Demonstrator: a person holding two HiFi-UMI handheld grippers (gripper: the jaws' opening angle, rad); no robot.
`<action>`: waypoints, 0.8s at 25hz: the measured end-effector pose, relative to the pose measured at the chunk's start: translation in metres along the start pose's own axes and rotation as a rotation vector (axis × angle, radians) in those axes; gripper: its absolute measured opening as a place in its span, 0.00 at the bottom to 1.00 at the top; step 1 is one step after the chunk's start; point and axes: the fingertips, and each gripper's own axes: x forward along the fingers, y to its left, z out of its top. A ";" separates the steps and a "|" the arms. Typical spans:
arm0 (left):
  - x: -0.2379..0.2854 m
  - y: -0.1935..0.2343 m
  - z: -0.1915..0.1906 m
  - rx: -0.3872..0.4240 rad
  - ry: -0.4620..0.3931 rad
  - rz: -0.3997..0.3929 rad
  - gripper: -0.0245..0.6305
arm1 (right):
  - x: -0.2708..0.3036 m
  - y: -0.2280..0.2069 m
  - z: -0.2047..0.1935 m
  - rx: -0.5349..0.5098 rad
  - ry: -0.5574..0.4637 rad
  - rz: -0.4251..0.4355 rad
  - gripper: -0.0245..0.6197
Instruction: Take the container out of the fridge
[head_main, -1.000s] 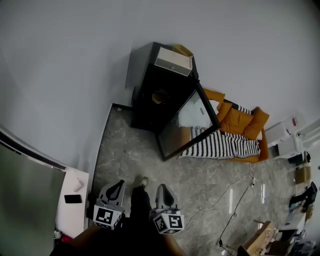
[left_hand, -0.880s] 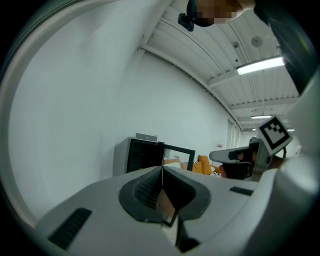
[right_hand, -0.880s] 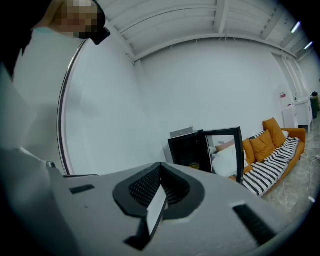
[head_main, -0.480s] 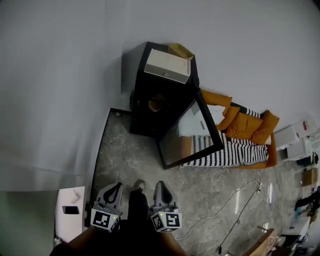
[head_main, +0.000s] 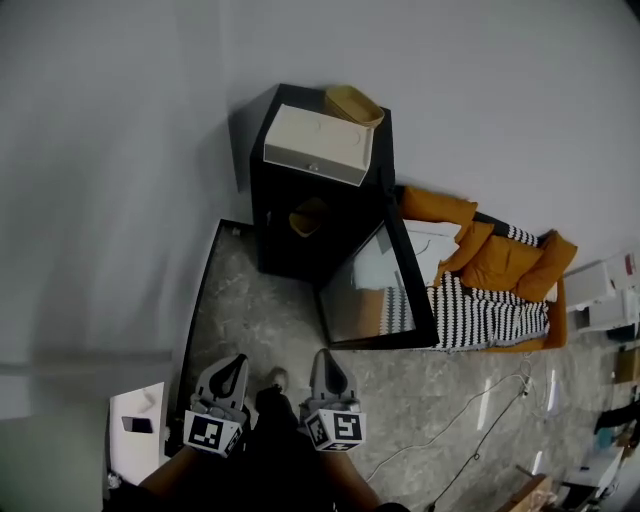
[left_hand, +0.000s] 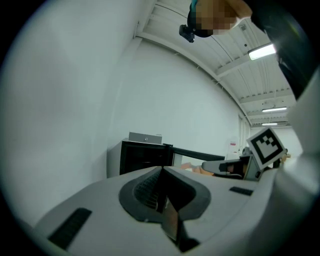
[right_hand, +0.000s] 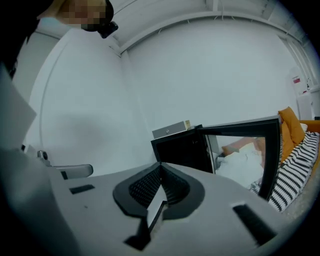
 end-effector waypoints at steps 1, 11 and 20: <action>0.005 0.000 -0.001 -0.001 0.005 0.005 0.04 | 0.006 -0.005 0.003 0.002 -0.001 -0.001 0.04; 0.061 0.029 0.010 -0.013 -0.011 0.009 0.04 | 0.072 -0.013 0.019 0.000 -0.012 -0.004 0.04; 0.141 0.073 0.020 -0.010 0.004 -0.099 0.04 | 0.155 -0.025 0.010 0.035 0.013 -0.087 0.04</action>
